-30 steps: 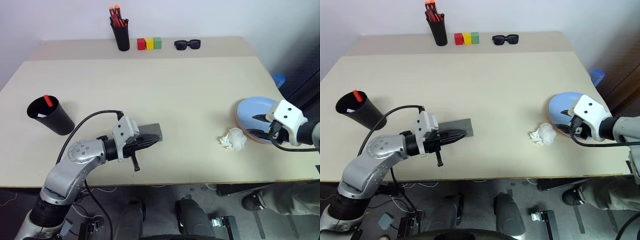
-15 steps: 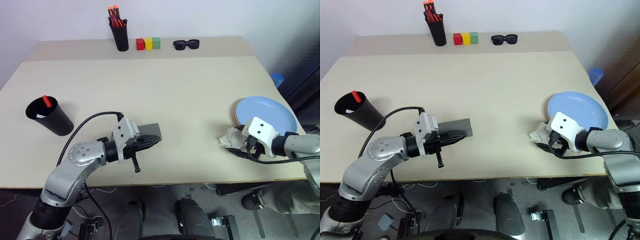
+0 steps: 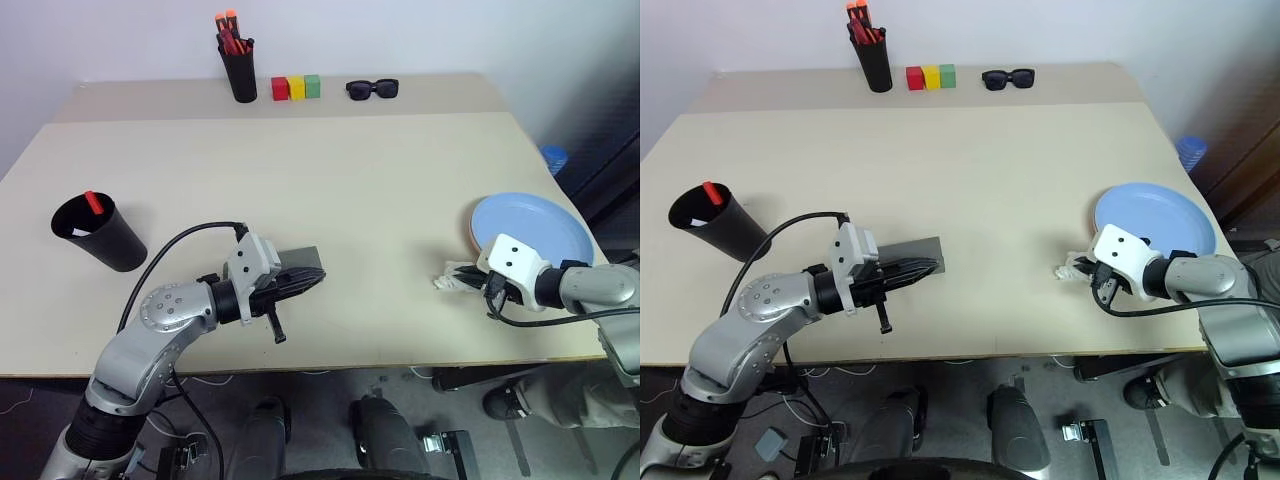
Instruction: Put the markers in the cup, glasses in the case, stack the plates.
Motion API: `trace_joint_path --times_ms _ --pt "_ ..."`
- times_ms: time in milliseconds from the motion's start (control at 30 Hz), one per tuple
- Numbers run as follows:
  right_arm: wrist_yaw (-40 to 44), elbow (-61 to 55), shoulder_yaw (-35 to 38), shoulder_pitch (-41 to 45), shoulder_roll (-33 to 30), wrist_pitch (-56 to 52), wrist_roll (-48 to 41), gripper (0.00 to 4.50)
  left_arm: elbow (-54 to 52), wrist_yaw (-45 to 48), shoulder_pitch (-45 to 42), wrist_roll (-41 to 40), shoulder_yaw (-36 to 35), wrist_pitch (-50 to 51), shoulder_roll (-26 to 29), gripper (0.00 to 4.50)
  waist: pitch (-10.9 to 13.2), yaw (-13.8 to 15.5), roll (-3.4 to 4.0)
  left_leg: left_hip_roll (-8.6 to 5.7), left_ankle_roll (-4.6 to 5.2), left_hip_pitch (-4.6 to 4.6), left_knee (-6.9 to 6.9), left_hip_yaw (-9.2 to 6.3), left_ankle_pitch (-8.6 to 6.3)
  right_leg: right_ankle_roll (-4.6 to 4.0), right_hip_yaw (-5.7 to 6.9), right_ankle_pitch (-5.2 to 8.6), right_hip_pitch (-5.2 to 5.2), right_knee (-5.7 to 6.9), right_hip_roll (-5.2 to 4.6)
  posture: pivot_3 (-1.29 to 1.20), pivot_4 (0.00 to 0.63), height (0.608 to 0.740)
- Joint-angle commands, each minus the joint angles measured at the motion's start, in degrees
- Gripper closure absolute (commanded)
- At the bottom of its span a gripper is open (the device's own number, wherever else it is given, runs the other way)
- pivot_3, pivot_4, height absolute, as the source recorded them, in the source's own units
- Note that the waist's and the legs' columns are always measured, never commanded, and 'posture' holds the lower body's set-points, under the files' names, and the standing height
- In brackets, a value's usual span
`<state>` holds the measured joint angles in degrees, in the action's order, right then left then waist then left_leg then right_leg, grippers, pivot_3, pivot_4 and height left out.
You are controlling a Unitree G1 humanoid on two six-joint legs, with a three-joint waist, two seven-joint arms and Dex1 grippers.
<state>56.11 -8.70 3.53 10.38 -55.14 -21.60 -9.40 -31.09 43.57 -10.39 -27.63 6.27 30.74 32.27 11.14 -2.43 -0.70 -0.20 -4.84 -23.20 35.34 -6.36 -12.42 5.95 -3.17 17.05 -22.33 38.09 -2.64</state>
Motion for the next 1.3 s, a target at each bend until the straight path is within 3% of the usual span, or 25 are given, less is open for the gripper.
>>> trace_joint_path --times_ms 33,200,433,533,700,1000,1133,1300 --pt "-0.82 0.51 5.71 5.36 -3.25 -0.22 -0.89 4.45 -2.19 -0.32 -0.27 -0.66 -0.46 -0.4 -0.22 4.5 0.01 -0.01 0.02 0.0 0.0 0.0 0.01 0.0 0.0 0.0 0.0 0.0 -0.01 0.0 0.0 0.0 0.15 0.74" --pt "-2.04 8.02 7.38 7.76 -5.73 2.45 1.21 4.45 -1.63 -0.07 0.47 -0.24 -0.49 -1.21 0.1 4.5 0.0 0.52 -0.02 -0.01 0.01 -0.02 0.01 0.0 -0.01 0.0 0.01 0.0 0.02 -0.04 -0.01 0.0 0.15 0.74" --pt "-4.14 24.84 6.03 13.12 -2.79 7.0 2.54 4.45 -0.43 -0.57 -0.37 0.5 -0.15 -1.5 -0.33 4.5 0.01 0.15 0.0 -0.01 0.03 -0.02 0.03 0.03 -0.02 0.0 0.0 0.0 0.0 -0.02 -0.02 0.0 0.15 0.74" --pt "-3.97 27.23 5.2 14.06 -3.06 9.35 3.6 3.48 0.03 -1.23 -0.29 0.93 -1.0 -1.72 -0.53 4.5 0.01 -0.11 0.03 0.0 0.03 0.0 0.01 0.03 -0.02 -0.01 0.0 0.0 -0.01 0.01 0.0 0.0 0.15 0.74" --pt "-3.84 25.48 4.93 14.38 -2.55 10.9 3.3 1.03 0.1 -2.41 1.33 1.71 -2.61 -2.43 -0.31 4.5 0.01 -0.03 0.04 0.0 0.03 0.0 0.01 0.03 -0.02 0.0 -0.01 0.0 0.0 0.01 -0.01 0.0 0.15 0.74" --pt "-1.86 12.87 9.56 12.27 6.93 5.56 -10.56 1.03 4.43 -14.61 4.13 5.79 -15.69 -4.24 -1.85 4.5 0.01 0.06 0.04 0.02 0.03 0.0 0.02 -0.02 -0.02 0.0 0.0 -0.01 0.0 0.04 0.02 0.0 0.15 0.74" --pt "-0.91 10.13 8.89 9.99 8.29 1.15 -14.31 1.03 3.62 -14.45 10.75 5.41 -23.49 -5.13 0.26 4.5 0.01 0.36 0.03 -0.02 0.09 -0.07 0.03 -0.02 -0.05 0.01 0.0 -0.01 -0.01 -0.02 -0.04 0.0 0.15 0.74" --pt "0.33 11.91 9.39 9.18 8.87 1.2 -15.61 1.03 2.61 -14.05 16.5 5.24 -28.37 -5.64 1.15 4.5 0.01 0.39 0.04 -0.01 0.09 -0.04 0.03 -0.01 -0.05 -0.01 0.0 0.0 0.0 -0.01 -0.03 0.0 0.15 0.74"
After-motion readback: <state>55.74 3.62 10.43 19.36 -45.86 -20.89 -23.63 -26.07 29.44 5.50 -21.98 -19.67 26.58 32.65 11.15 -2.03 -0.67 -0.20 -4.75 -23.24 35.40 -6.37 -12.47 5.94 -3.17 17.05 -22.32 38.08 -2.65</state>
